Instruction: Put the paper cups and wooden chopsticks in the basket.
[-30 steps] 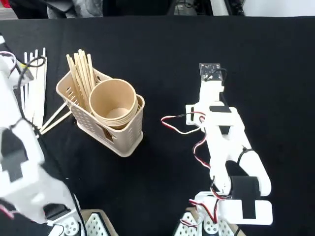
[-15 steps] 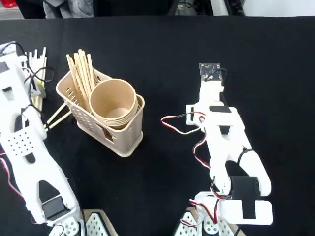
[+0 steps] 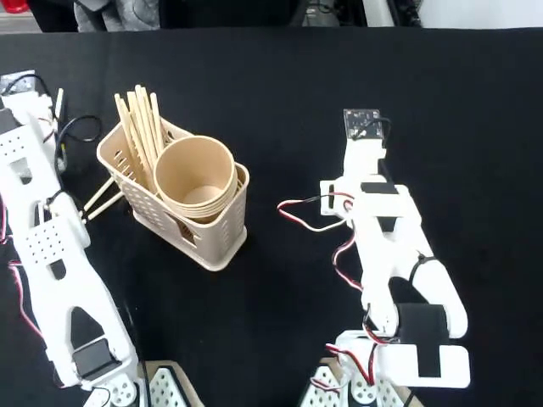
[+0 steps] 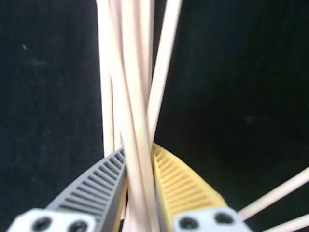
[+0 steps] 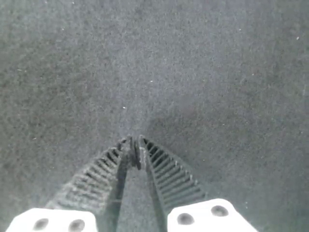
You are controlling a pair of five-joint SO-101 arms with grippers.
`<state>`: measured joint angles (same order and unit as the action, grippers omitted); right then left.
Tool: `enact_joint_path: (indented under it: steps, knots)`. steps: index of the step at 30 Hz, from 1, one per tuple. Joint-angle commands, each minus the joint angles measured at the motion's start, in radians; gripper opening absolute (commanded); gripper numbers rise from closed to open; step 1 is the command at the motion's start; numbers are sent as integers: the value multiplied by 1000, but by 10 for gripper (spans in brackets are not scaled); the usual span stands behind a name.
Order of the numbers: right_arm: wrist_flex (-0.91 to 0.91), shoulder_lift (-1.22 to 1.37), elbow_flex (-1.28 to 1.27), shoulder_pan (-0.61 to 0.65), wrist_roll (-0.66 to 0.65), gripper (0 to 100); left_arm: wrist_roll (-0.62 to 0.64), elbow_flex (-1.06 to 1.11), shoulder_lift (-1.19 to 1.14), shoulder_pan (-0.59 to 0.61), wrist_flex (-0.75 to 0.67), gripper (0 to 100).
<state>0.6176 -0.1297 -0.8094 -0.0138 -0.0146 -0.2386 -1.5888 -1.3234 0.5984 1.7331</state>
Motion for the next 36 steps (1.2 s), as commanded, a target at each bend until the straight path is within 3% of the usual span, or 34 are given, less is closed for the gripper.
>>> enact_joint_path:
  steps: [1,10,17,29,36]
  knots:
    - [-12,-22,2,17,2,14,-21,-56,17,68,31,29]
    - [-14,-22,4,17,2,14,-130,4,37,147,31,29]
    - [-14,-22,4,17,2,14,-132,124,161,196,32,29]
    - [-14,-22,4,17,2,14,-138,1059,818,196,21,30]
    - [-14,-22,4,15,2,14,-249,1649,1152,203,-262,30]
